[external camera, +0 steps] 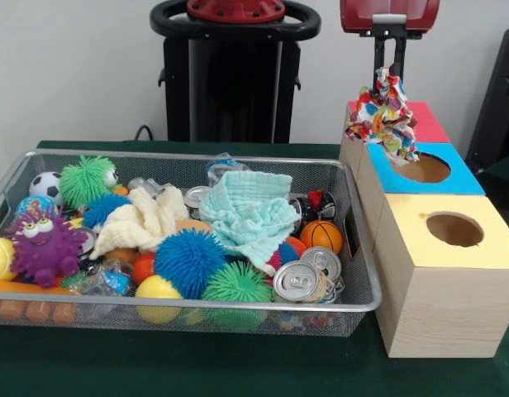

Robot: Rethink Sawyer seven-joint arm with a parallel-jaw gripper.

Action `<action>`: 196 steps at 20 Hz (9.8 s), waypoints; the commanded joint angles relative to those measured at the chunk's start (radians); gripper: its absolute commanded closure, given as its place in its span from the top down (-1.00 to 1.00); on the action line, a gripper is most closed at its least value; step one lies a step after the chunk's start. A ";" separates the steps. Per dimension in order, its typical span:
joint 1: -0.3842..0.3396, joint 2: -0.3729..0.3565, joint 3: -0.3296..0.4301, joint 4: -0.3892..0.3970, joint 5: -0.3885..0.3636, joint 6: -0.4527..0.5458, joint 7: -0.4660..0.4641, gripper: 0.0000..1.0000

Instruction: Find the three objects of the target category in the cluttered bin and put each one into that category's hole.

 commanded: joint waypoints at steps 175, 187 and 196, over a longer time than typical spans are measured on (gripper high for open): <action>0.253 0.798 -0.073 -0.358 0.458 -0.192 0.324 -1.00; 0.283 0.815 -0.114 -0.379 0.466 -0.171 0.315 1.00; 0.290 0.785 -0.129 -0.371 0.469 -0.097 0.305 1.00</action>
